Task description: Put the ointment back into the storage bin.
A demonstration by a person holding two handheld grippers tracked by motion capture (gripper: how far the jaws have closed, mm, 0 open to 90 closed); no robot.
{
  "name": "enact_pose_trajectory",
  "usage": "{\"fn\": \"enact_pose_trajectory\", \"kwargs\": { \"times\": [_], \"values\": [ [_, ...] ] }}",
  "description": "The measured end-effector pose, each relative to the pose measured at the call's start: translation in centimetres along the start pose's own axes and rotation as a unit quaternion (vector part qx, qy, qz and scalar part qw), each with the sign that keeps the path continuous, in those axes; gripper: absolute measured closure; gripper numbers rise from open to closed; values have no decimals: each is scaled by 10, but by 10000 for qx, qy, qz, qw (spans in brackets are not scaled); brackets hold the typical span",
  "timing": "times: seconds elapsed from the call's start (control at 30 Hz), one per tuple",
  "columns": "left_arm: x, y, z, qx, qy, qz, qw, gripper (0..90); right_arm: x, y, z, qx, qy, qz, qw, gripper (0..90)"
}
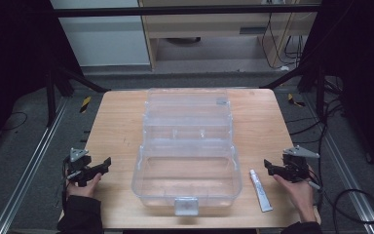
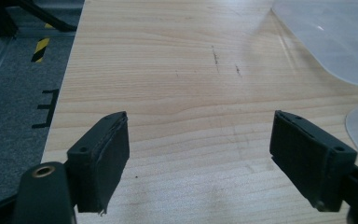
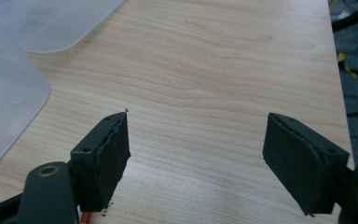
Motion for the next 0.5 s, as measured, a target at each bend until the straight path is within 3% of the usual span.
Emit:
{"fn": "enact_pose_trajectory", "kwargs": {
  "times": [0.07, 0.2, 0.43, 0.5],
  "values": [
    [1, -2, 0, -32, 50, -58, 10000, 209, -1, -1, 3, -75, 5, 128, 9999, 243],
    [1, -3, 0, -75, 83, -104, 9999, 225, -3, 2, 9, -102, 3, 89, 9999, 245],
    [-1, -7, -2, -121, 139, -71, 9998, 240, -20, 17, 32, -138, 147, 231, 9995, 257],
    [-1, -7, -2, -109, 137, -84, 9998, 240, -25, 20, 36, -351, 186, 308, 9987, 270]
  ]
}}
Point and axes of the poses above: each handheld gripper's, and its own axes: z roughly backward along the jaws, y roughly out of its top, x roughly to its right, the point moved 8 cm from there along -z, roughly forward along the jaws, and after that the axes turned 2 degrees about z, right-handed, at the moved point
